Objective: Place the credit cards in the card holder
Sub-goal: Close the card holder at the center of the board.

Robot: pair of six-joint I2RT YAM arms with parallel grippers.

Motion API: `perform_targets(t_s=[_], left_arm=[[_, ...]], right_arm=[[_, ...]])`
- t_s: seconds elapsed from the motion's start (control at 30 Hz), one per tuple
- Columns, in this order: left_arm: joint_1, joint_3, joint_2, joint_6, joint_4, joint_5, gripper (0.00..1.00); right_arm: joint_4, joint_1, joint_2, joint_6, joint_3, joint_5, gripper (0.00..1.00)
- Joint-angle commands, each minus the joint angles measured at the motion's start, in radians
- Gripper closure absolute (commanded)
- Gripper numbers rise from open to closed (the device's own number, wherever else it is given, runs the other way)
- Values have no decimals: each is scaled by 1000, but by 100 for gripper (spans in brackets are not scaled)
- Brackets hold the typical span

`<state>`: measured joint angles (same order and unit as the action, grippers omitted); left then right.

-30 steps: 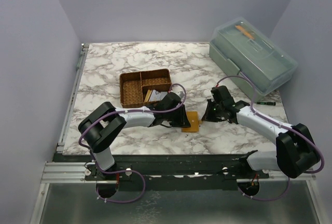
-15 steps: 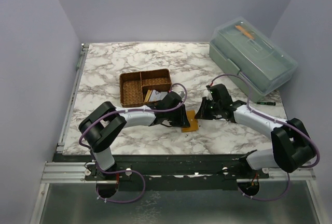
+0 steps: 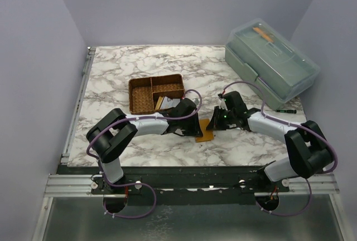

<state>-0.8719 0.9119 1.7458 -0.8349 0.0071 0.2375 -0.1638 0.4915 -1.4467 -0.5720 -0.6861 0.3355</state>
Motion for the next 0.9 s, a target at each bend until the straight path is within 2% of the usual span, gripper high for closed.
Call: perform_targets(t_s=[0.0, 0.13, 0.2, 0.27, 0.37, 0.87], left_arm=[[-4, 19, 30, 23, -37, -43, 88], [-5, 16, 27, 25, -38, -43, 88], [-5, 16, 27, 25, -38, -43, 88], [-4, 18, 29, 25, -38, -41, 89], [-4, 22, 35, 25, -38, -39, 89], [-5, 31, 36, 26, -42, -38, 90]], right_arm=[[1, 5, -10, 18, -2, 21, 100], [-136, 6, 7, 31, -62, -58, 98], [-190, 7, 22, 33, -81, -86, 83], [-222, 8, 26, 44, -95, -99, 73], [-242, 11, 18, 54, -107, -111, 67], [-259, 56, -62, 67, -179, -185, 68]])
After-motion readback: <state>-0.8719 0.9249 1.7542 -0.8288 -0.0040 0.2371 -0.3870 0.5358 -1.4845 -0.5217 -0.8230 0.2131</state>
